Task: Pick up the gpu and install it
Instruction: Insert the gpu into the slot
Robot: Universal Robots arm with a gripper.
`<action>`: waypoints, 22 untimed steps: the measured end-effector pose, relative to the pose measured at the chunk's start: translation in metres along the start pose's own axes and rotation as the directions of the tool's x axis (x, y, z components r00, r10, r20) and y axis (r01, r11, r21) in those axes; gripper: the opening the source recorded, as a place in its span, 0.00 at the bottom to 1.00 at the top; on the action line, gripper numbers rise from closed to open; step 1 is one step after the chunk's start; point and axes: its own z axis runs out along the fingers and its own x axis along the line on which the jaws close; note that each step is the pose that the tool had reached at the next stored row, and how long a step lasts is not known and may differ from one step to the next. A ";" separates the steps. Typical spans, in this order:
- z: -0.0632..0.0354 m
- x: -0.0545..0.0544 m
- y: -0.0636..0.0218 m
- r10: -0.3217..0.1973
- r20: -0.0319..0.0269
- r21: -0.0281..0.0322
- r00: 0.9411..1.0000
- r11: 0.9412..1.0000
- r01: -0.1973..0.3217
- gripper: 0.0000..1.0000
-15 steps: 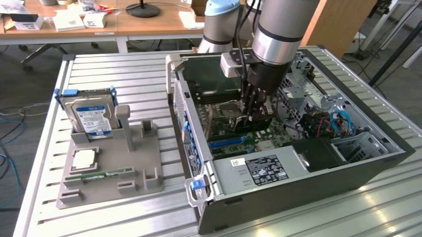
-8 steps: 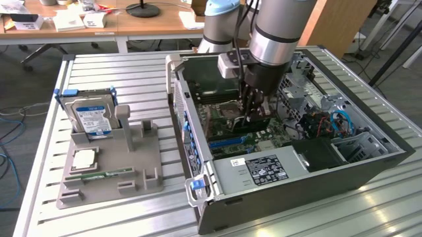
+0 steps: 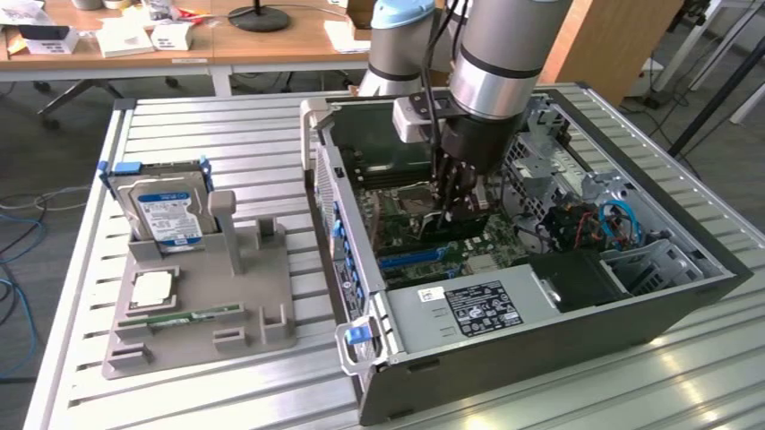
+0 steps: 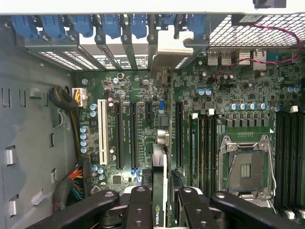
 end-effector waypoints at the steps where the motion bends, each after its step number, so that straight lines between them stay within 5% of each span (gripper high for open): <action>1: 0.0002 0.000 0.0000 0.000 0.000 0.000 1.000 1.000 0.000 0.26; 22: 0.0151 0.000 0.0004 0.000 0.000 0.000 1.000 1.000 0.000 0.26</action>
